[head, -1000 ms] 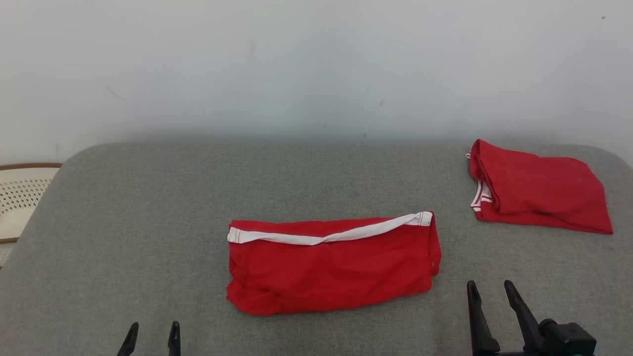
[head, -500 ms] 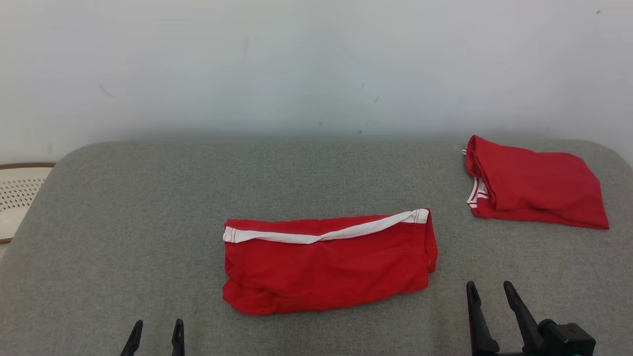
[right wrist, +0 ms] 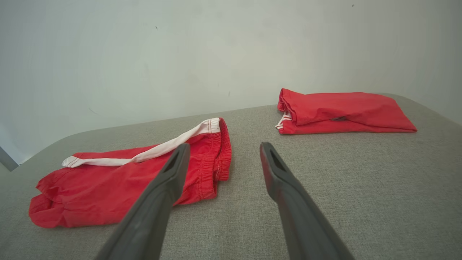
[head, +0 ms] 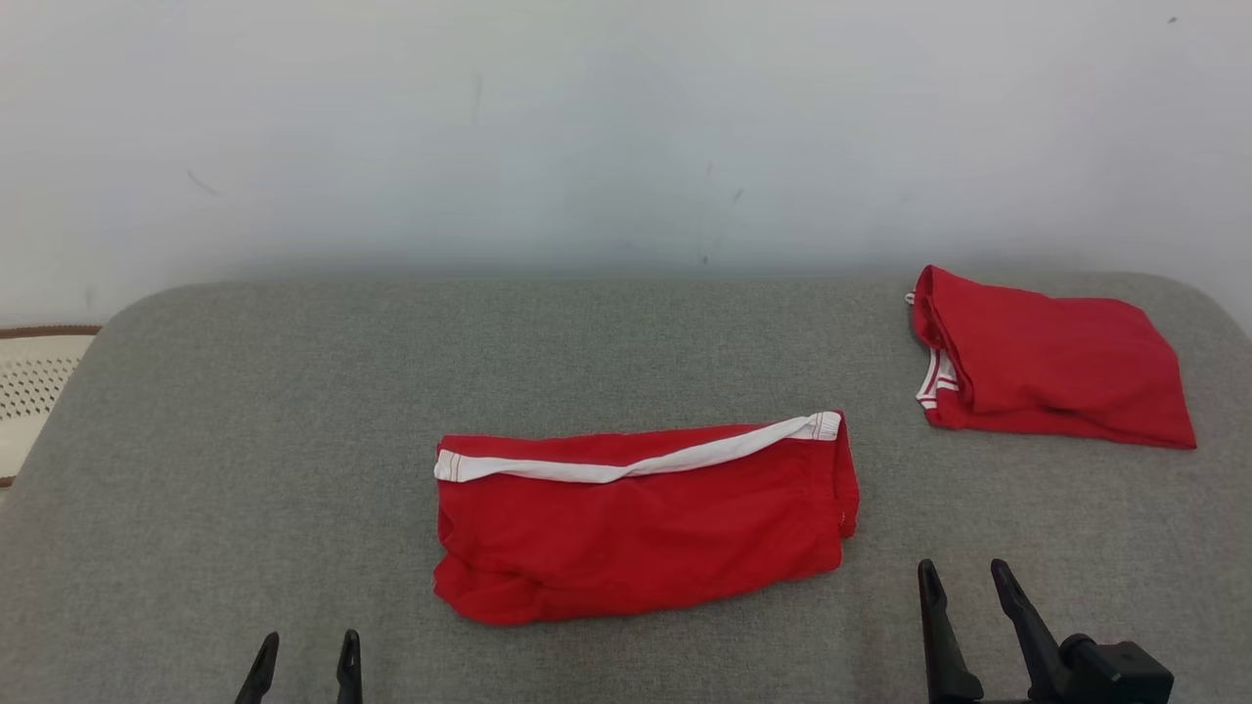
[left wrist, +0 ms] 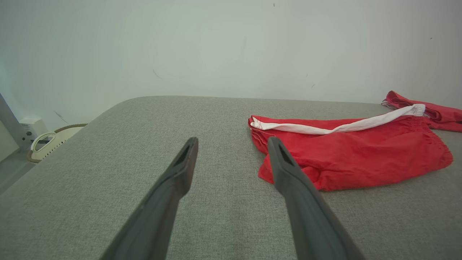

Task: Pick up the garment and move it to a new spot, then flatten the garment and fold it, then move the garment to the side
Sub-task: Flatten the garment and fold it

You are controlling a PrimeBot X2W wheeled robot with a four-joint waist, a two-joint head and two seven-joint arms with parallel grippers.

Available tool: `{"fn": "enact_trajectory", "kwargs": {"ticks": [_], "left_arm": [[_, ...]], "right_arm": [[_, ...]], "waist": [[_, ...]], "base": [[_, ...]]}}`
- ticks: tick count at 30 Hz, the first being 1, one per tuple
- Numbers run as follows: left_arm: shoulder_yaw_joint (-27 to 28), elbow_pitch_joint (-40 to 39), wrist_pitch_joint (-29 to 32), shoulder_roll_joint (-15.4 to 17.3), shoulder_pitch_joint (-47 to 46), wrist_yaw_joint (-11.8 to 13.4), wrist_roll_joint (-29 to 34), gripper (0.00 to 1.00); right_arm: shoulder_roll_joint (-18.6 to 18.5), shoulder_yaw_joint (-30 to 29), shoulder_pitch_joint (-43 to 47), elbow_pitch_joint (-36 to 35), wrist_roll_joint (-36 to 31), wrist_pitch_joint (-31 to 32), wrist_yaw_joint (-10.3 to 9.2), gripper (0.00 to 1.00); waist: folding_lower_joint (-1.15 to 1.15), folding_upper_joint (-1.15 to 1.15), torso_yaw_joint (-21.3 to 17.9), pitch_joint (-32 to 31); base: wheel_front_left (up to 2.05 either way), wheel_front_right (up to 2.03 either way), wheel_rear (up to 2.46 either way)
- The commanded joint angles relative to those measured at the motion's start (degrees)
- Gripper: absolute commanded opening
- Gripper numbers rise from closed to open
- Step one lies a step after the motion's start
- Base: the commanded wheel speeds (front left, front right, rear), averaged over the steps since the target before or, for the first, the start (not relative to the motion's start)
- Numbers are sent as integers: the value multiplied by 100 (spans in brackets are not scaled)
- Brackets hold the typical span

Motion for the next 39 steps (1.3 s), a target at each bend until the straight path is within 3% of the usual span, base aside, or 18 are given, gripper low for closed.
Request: {"fn": "enact_trajectory", "kwargs": {"ticks": [1, 14, 20, 28, 39], "left_arm": [[2, -15, -20, 42, -10, 22, -43, 100], [-41, -24, -15, 62, -27, 37, -88, 100], [-105, -13, -9, 29, -111, 19, -105, 100], [-304, 87, 7, -64, -236, -68, -118, 100], [-419, 286, -53, -151, -580, -183, -129, 100]], "right_arm": [[10, 15, 42, 23, 20, -31, 3, 100], [9, 7, 50, 46, 46, -36, 4, 100], [-5, 81, -458, 315, -31, 53, 4, 100], [-247, -20, -1711, 1615, -29, 286, 4, 100], [-498, -399, -3529, 4259, 95, 534, 4, 100]], "waist": [[0, 0, -6, -3], [0, 0, 4, 12], [0, 0, 81, 80], [0, 0, 429, 243], [0, 0, 906, 729]], "base": [[0, 0, 0], [0, 0, 0], [0, 0, 0], [0, 0, 0], [0, 0, 0]]}}
